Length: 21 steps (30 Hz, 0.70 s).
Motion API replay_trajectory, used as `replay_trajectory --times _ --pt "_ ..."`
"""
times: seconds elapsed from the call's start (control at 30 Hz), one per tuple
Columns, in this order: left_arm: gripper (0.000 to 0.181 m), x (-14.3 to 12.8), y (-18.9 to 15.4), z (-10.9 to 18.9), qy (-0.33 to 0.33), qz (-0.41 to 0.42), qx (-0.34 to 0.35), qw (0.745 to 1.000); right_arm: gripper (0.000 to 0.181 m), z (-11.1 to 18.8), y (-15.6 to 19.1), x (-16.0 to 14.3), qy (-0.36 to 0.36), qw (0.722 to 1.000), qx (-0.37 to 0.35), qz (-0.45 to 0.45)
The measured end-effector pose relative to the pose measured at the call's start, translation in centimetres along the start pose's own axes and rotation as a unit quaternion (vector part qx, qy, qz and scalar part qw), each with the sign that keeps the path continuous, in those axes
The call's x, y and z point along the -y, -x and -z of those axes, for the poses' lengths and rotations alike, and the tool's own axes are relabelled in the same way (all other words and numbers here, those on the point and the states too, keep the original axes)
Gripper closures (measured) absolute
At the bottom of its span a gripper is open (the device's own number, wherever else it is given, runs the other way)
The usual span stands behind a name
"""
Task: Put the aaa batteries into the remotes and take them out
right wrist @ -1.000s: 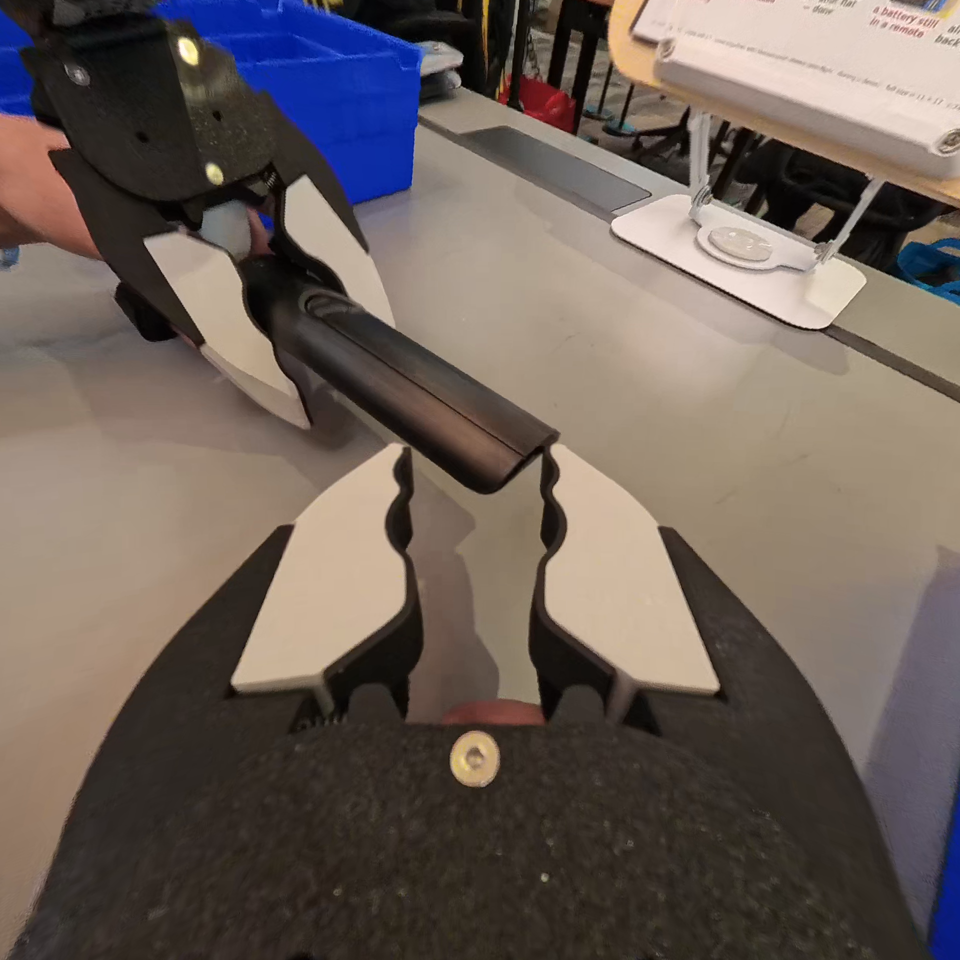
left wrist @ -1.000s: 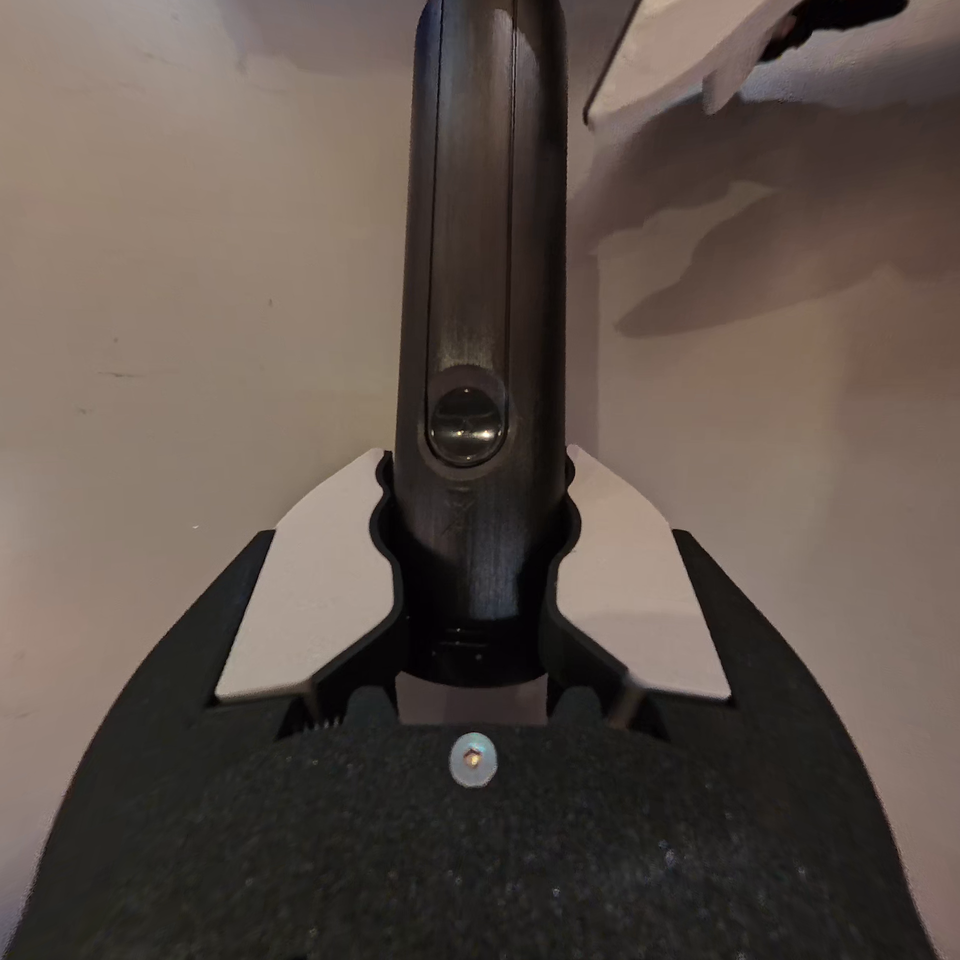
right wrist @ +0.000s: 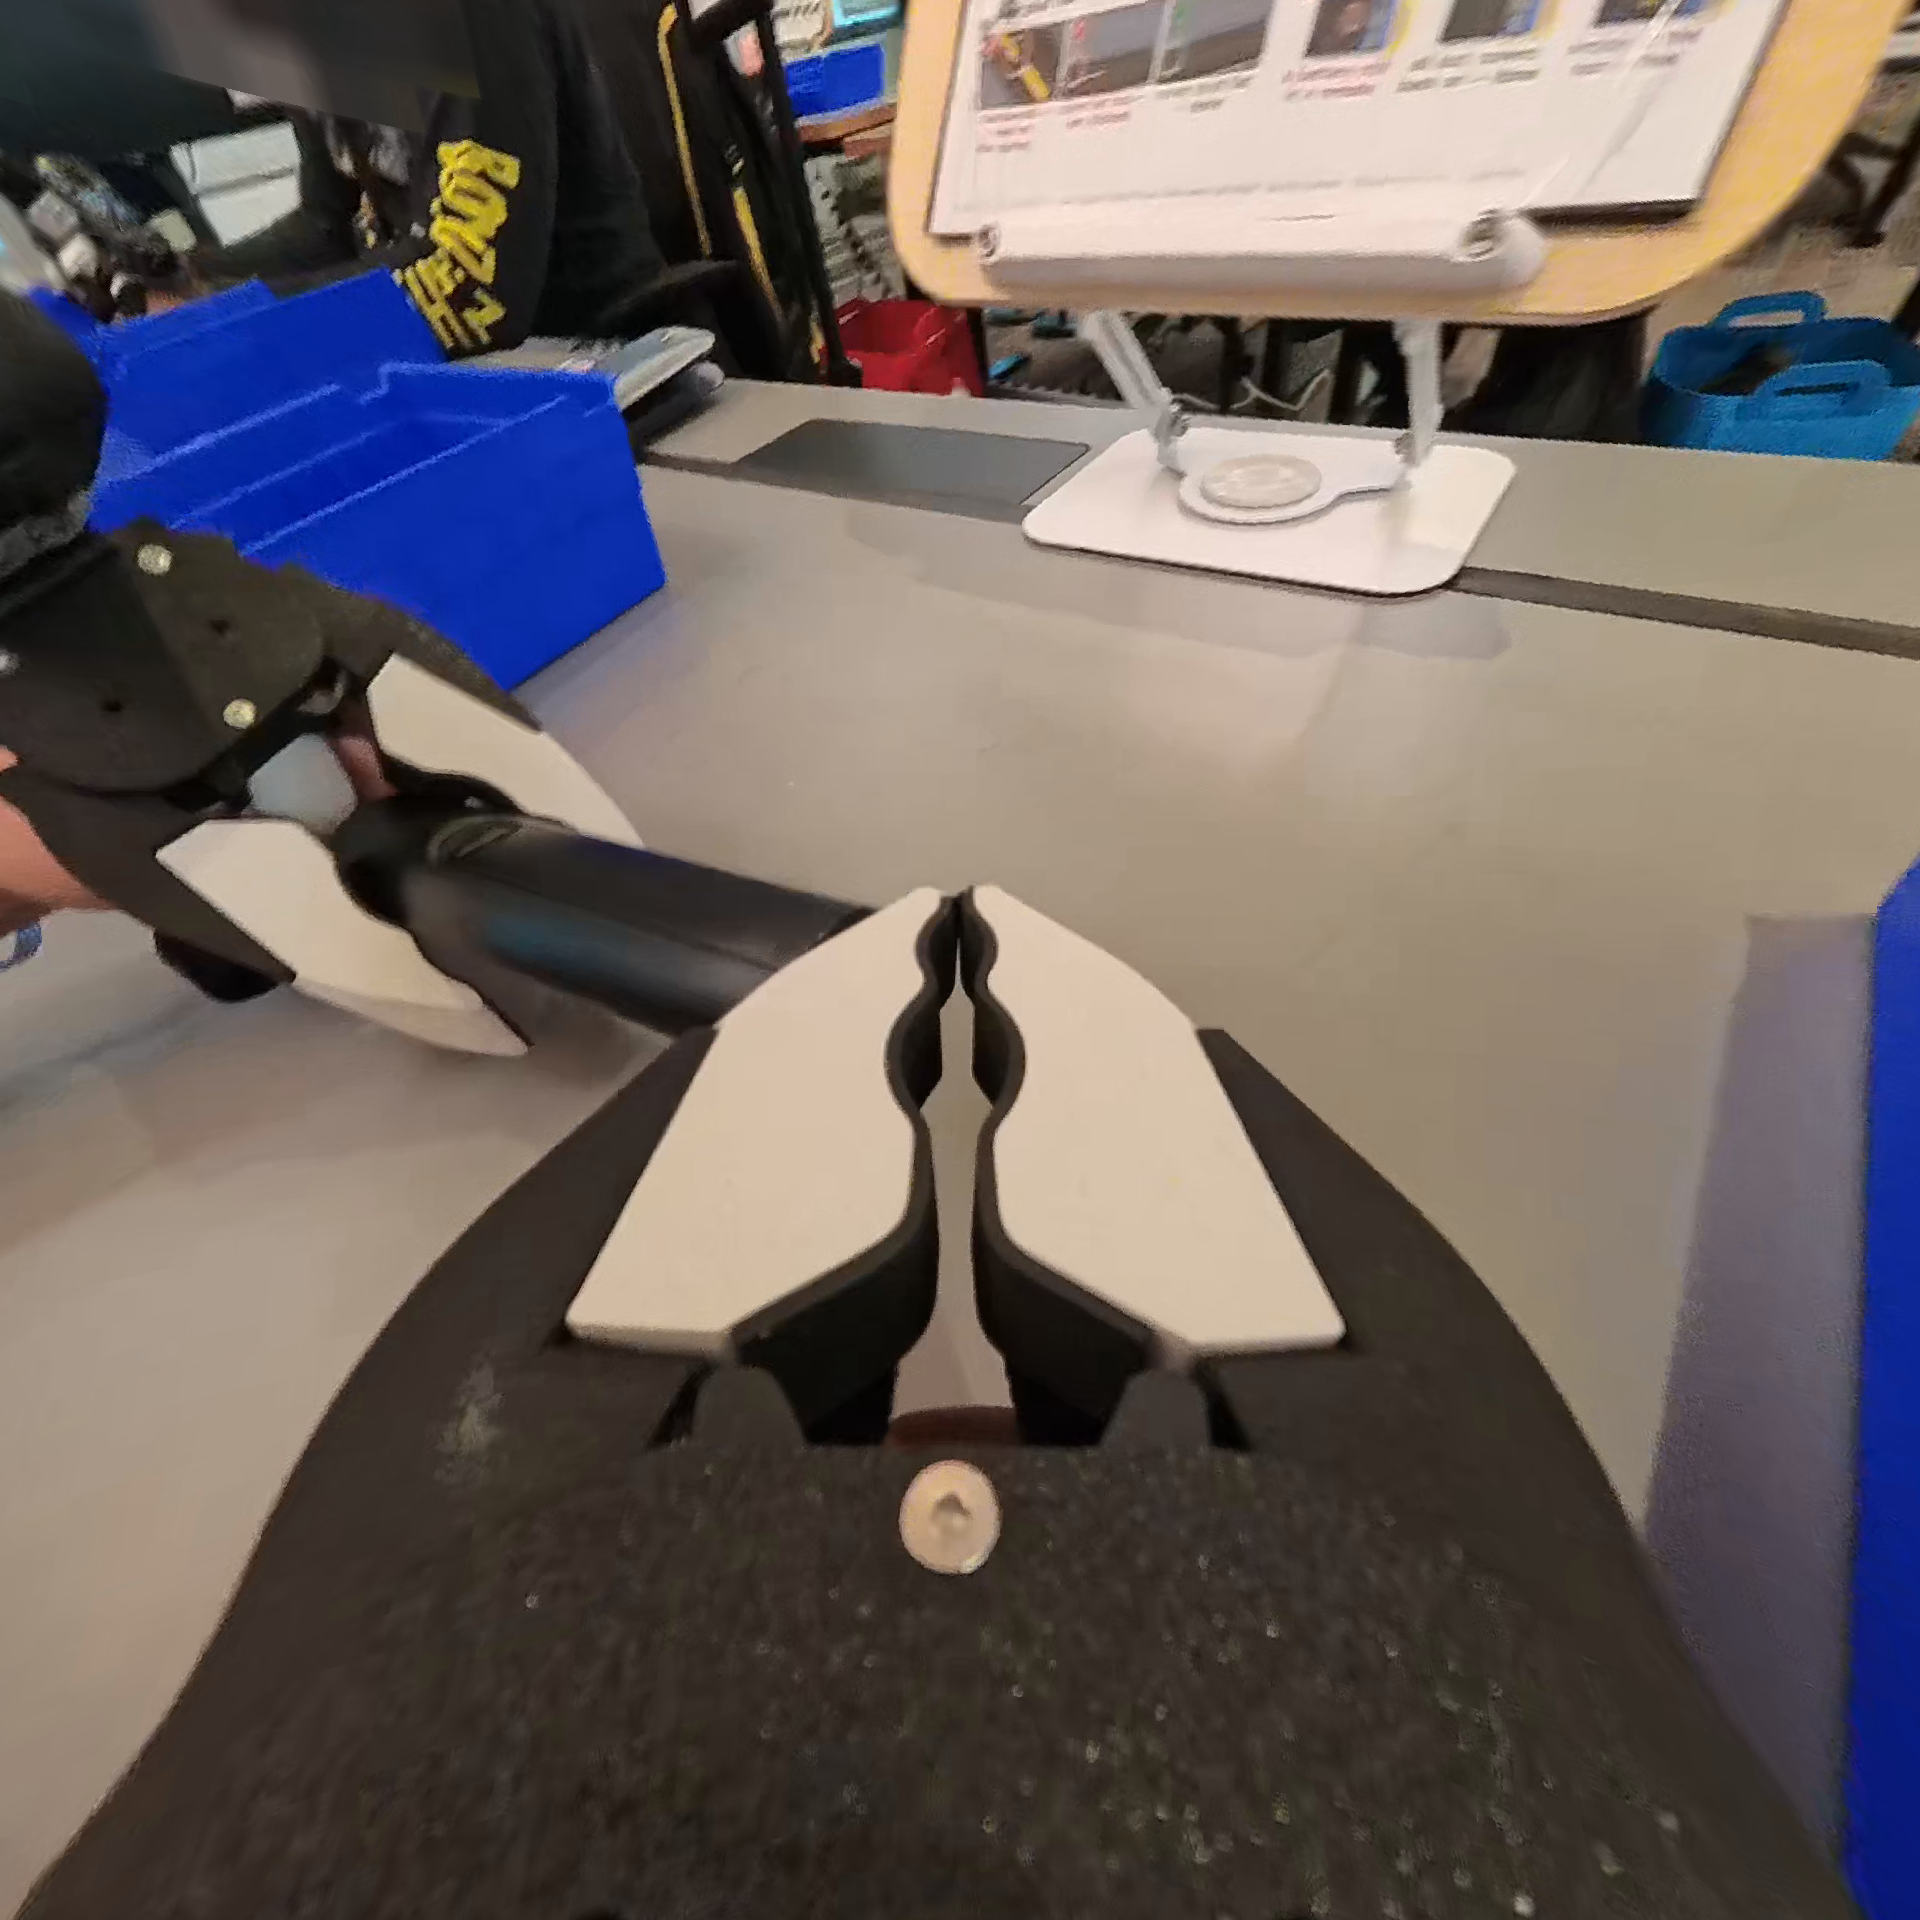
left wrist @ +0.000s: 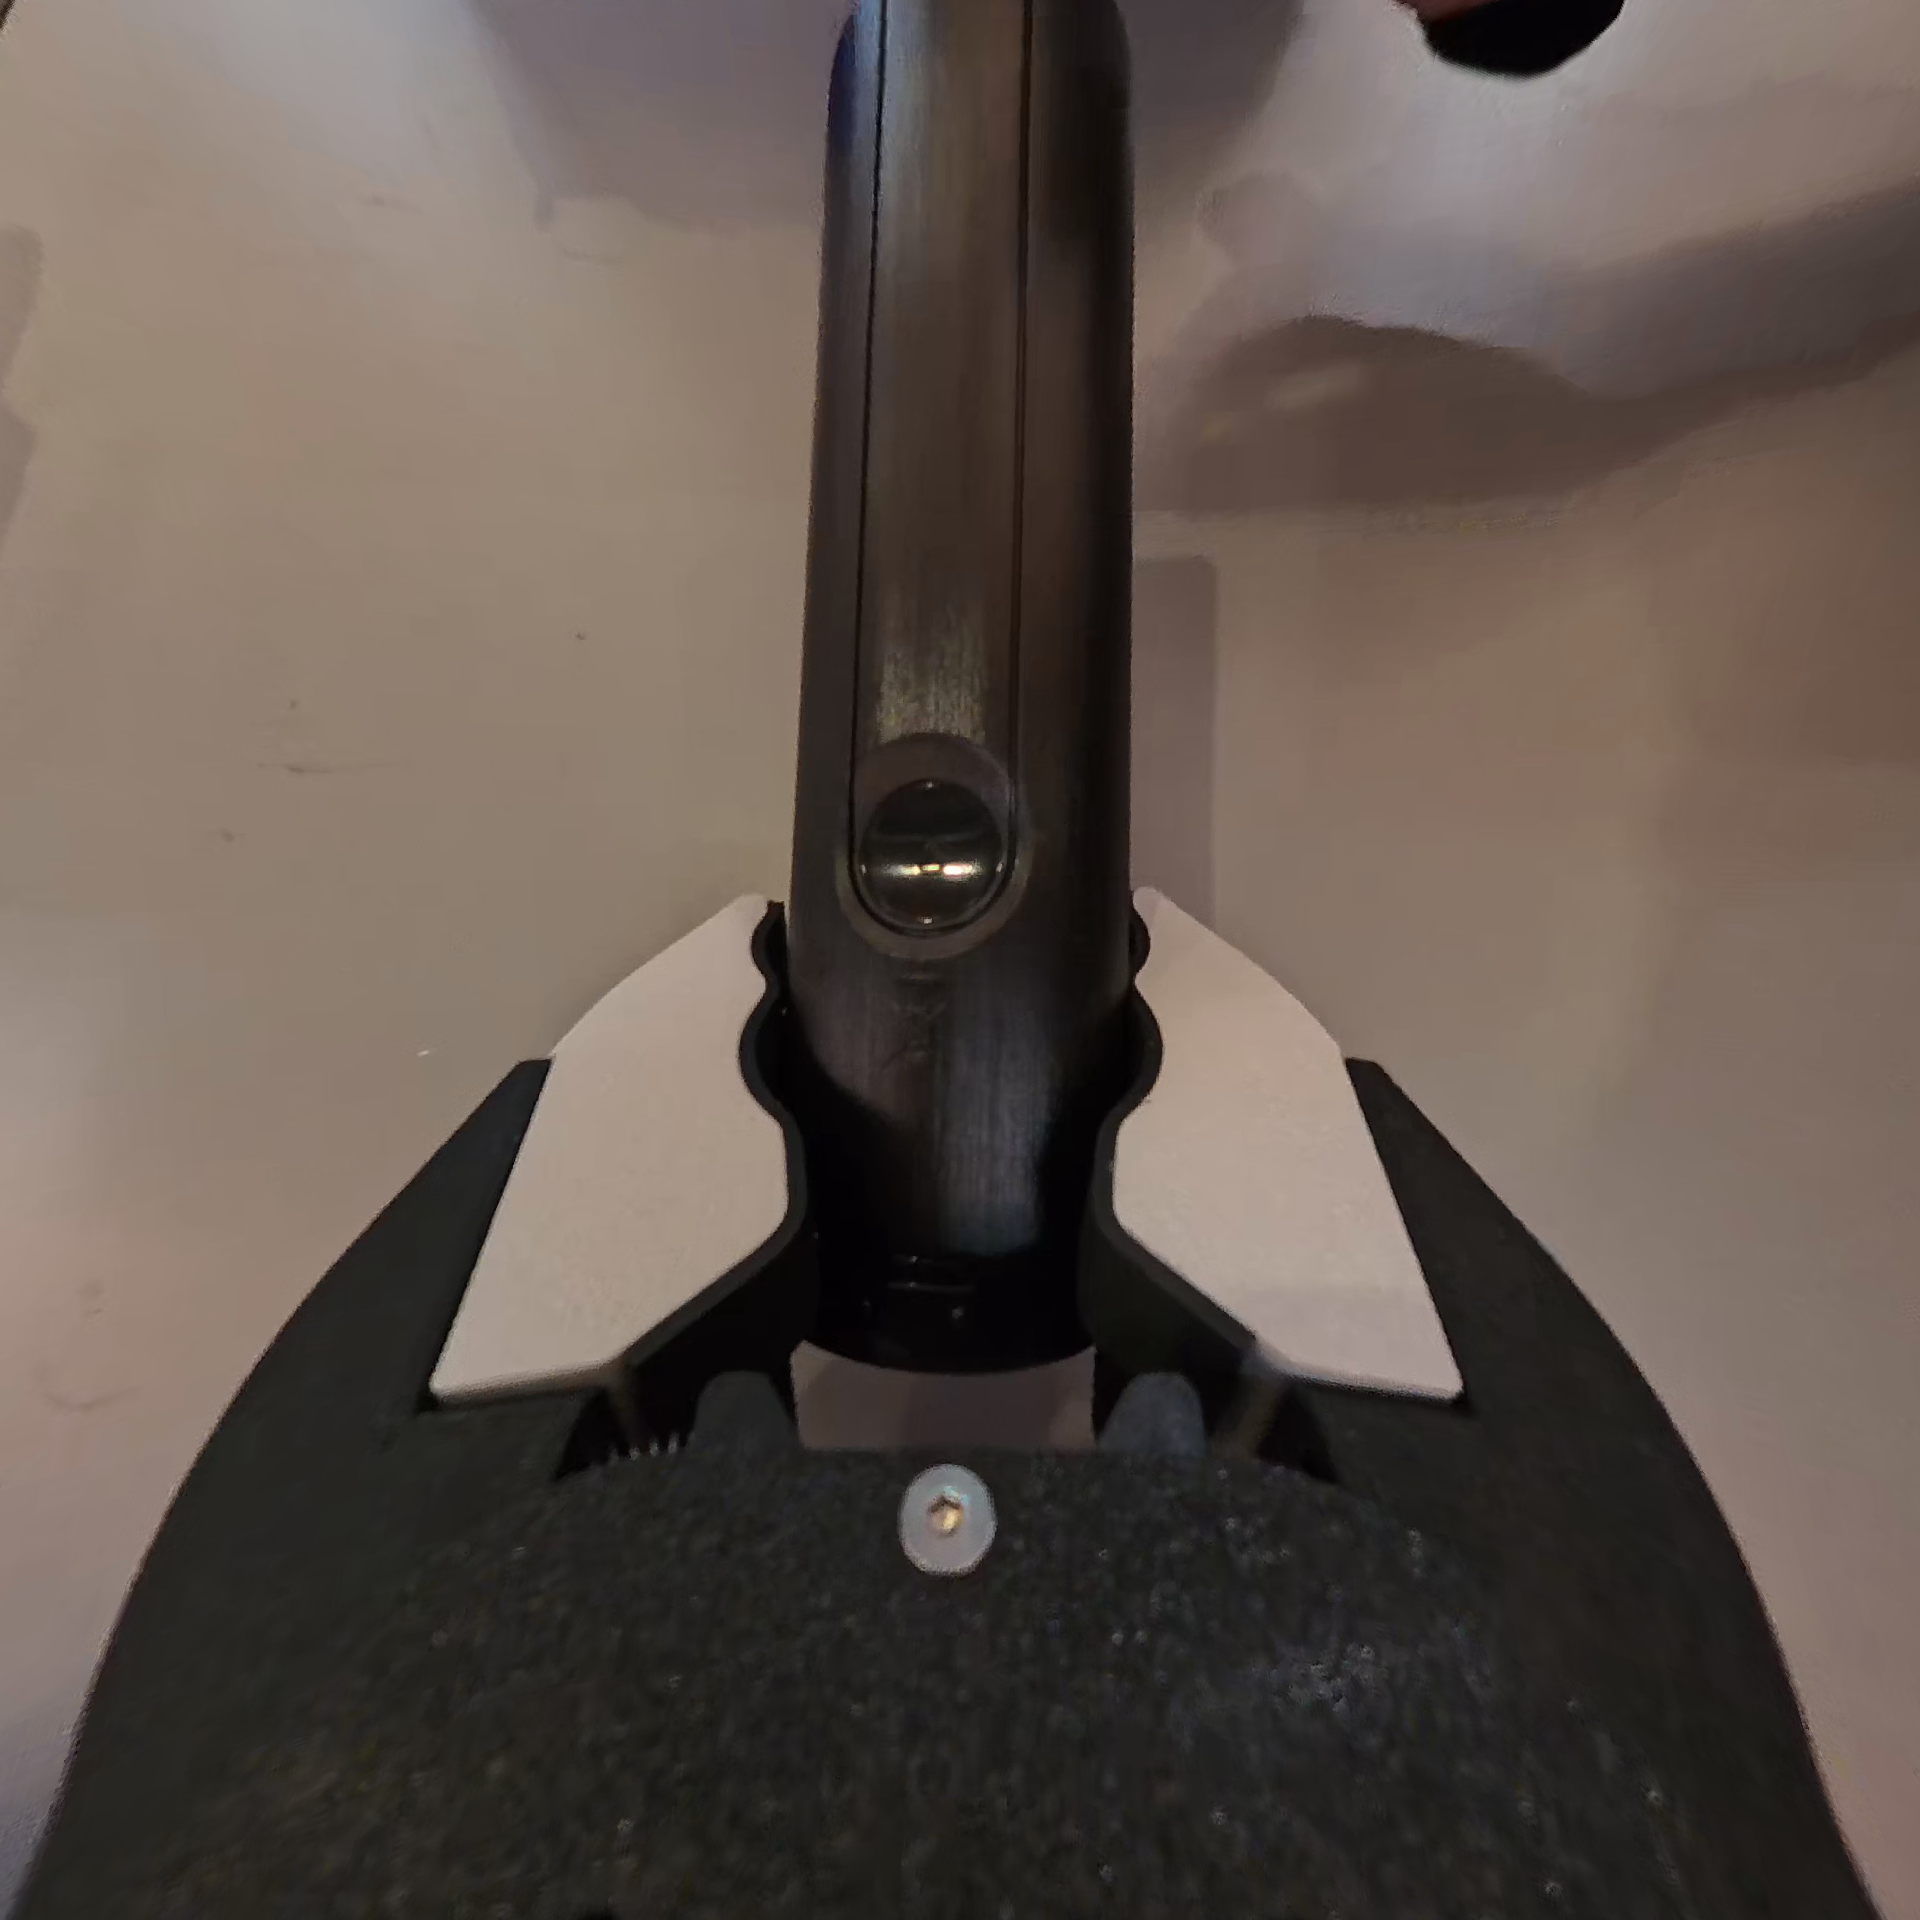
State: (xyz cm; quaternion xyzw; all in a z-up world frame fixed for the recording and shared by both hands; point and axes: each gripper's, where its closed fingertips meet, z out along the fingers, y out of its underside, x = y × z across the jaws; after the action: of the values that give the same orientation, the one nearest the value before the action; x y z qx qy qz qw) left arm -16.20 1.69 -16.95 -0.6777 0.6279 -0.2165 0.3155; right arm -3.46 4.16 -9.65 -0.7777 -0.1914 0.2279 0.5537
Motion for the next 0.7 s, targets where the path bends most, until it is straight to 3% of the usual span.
replay_trajectory --times 0.33,0.43,0.47,0.53,0.63,0.7 --pt "0.122 0.1 -0.2 0.0 -0.003 0.002 -0.004 1.000 0.181 -0.6 1.7 -2.0 0.031 0.999 0.036 0.009" --pt "0.122 -0.2 -0.2 -0.1 0.005 -0.001 -0.002 1.000 0.181 -0.1 2.2 -1.2 0.047 0.992 0.087 0.076" --pt "0.122 -0.3 -0.2 -0.1 0.010 -0.003 -0.001 1.000 0.178 0.2 3.2 -0.8 0.058 0.984 0.131 0.104" --pt "0.122 -0.3 -0.4 -0.1 0.009 -0.004 -0.002 1.000 0.141 0.3 4.4 -0.8 0.110 0.962 0.181 0.170" --pt "0.122 -0.1 -0.6 -0.1 0.007 -0.009 -0.002 1.000 0.120 0.2 6.1 -2.6 0.224 0.906 0.250 0.259" --pt "0.122 -0.1 -0.5 -0.1 0.016 -0.017 0.005 1.000 0.119 -0.9 6.6 -2.7 0.244 0.878 0.267 0.312"
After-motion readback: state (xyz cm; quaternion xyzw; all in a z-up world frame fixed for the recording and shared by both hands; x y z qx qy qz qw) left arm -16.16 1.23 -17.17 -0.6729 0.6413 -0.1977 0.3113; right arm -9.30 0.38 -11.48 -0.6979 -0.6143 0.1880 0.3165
